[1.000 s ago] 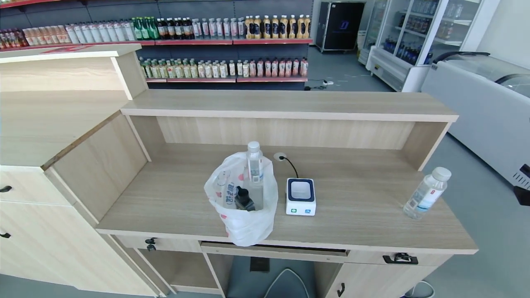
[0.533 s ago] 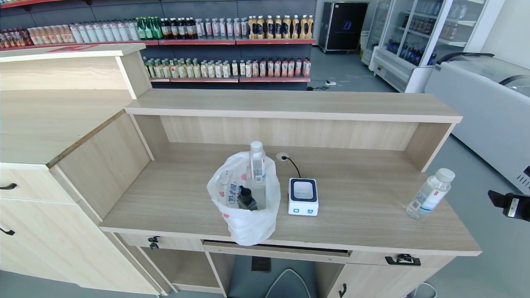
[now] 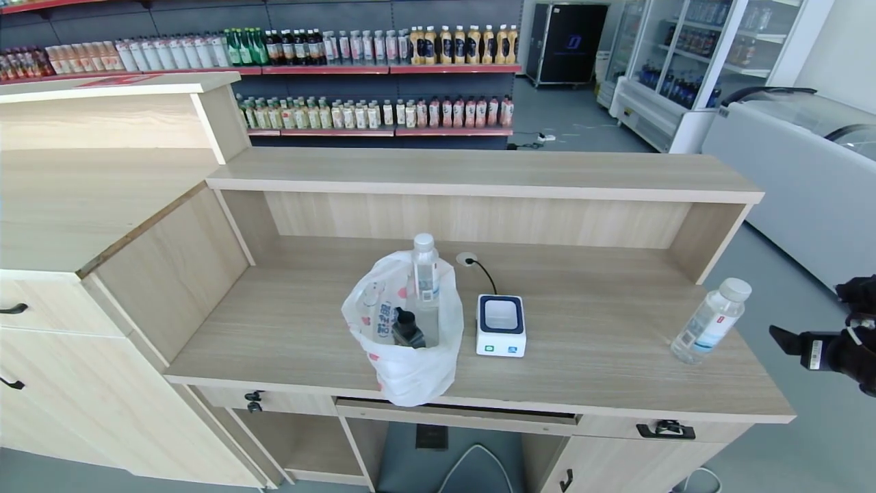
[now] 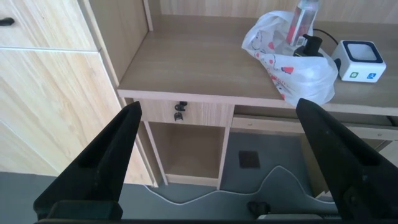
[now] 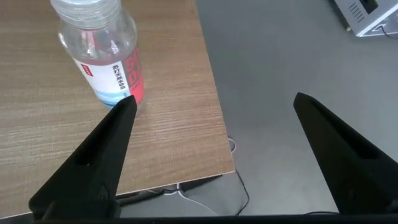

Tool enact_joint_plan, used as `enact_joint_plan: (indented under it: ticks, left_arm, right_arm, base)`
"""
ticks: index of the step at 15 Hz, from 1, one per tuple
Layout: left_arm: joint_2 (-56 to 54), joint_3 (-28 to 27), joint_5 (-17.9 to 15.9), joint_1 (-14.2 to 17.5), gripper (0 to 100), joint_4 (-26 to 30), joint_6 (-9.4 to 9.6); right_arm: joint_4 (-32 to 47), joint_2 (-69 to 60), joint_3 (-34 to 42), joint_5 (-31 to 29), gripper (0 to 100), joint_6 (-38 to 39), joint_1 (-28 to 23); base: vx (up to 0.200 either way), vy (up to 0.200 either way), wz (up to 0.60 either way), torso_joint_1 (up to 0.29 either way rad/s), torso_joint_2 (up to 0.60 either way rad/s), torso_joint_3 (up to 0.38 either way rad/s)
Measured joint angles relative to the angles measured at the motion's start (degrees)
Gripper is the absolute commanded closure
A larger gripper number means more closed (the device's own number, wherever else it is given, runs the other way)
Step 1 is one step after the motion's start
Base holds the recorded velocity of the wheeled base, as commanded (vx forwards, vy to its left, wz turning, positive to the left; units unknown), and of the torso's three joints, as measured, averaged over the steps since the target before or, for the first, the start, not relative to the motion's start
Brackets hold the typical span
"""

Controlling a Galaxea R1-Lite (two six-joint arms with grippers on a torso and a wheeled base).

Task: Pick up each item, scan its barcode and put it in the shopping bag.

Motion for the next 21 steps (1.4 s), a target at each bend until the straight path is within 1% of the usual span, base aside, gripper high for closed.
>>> enact_joint_plan:
  ticks: [8, 12, 18, 21]
  left_arm:
    - [0.0, 0.0, 0.0, 0.0, 0, 0.0, 0.0]
    - [0.0, 0.0, 0.0, 0.0, 0, 0.0, 0.0]
    - [0.0, 0.0, 0.0, 0.0, 0, 0.0, 0.02]
    - [0.0, 0.0, 0.0, 0.0, 0, 0.0, 0.0]
  right_arm:
    - [-8.2, 6.6, -1.0, 0.6, 0, -4.2, 2.2]
    - [-12.6, 10.1, -1.3, 1.0, 0, -4.2, 2.7]
    - [-15.4, 13.8, -2.3, 1.1, 0, -3.6, 4.5]
    - [-15.5, 15.3, -3.9, 1.0, 0, -3.6, 5.3]
  base:
    - [0.0, 0.0, 0.0, 0.0, 0.0, 0.0]
    - [0.0, 0.0, 0.0, 0.0, 0.0, 0.0]
    - [0.0, 0.0, 0.0, 0.0, 0.0, 0.0]
    - [0.0, 0.0, 0.0, 0.0, 0.0, 0.0]
